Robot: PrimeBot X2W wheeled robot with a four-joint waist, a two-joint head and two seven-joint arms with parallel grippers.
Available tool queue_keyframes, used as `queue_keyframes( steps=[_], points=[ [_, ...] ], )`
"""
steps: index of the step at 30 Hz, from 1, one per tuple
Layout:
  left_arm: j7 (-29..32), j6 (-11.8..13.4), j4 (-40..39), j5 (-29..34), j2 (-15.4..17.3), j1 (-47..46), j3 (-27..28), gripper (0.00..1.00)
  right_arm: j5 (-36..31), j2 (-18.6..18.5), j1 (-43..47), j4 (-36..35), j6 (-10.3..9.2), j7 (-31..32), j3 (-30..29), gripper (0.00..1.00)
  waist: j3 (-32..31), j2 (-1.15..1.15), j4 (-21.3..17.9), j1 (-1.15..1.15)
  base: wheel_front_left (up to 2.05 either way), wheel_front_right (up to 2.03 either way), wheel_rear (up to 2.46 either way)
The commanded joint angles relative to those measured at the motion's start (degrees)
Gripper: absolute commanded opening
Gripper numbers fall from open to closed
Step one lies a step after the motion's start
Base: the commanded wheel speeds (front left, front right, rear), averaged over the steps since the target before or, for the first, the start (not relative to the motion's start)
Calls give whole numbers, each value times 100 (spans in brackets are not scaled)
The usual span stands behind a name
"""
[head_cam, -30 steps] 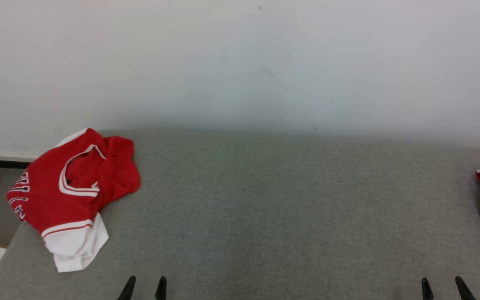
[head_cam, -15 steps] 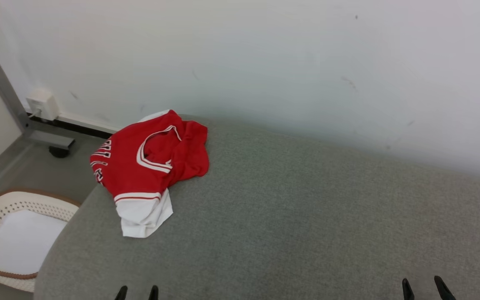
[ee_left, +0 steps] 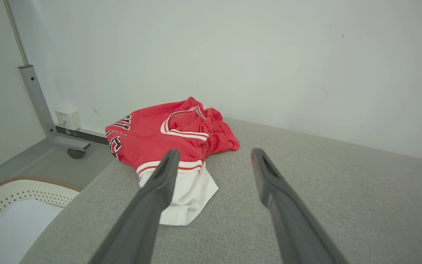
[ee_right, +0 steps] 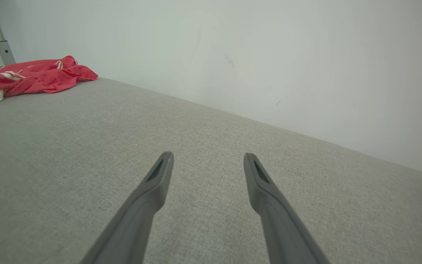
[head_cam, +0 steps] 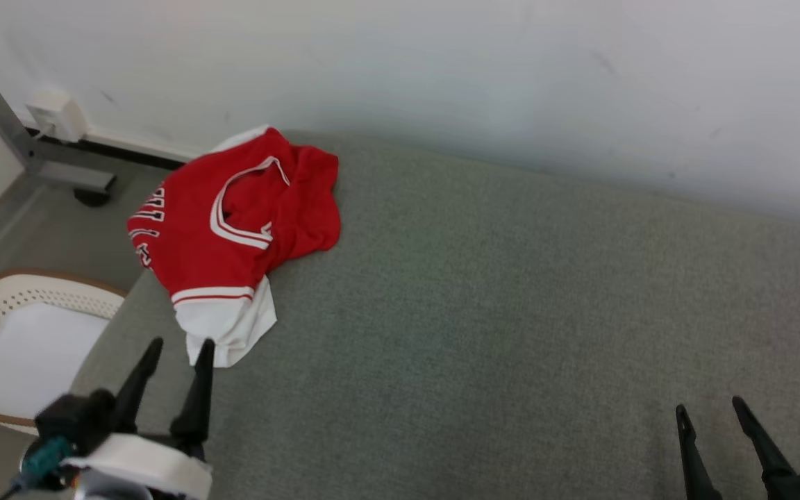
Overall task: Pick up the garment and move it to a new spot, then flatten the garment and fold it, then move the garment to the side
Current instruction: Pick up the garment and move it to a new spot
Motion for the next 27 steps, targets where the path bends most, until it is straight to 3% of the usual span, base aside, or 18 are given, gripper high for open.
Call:
queue_keyframes(
  steps=[1,6,10,18,27],
  points=[
    [45,10,137,-205,139,-328,-83,100,-115,-27,-151,-53,-12,-17,-56,100,650,0,-142,0,0,0,0],
    [145,10,683,-761,639,-1496,-531,100,-427,-136,-598,-187,-13,-16,-227,100,1441,0,-222,0,0,0,0],
    [230,10,1274,-1094,846,-2323,-810,100,-567,-228,-852,-287,-13,-16,-315,100,1869,0,-226,0,0,0,0],
    [498,10,2676,-1322,858,-3512,-1207,100,-741,-395,-1098,-465,-14,120,-435,100,2293,0,-222,0,0,0,0],
    [431,10,3953,-1203,647,-4326,-1464,100,-771,-479,-1113,-759,-19,359,-426,100,2546,0,-288,0,0,0,0]
  ],
)
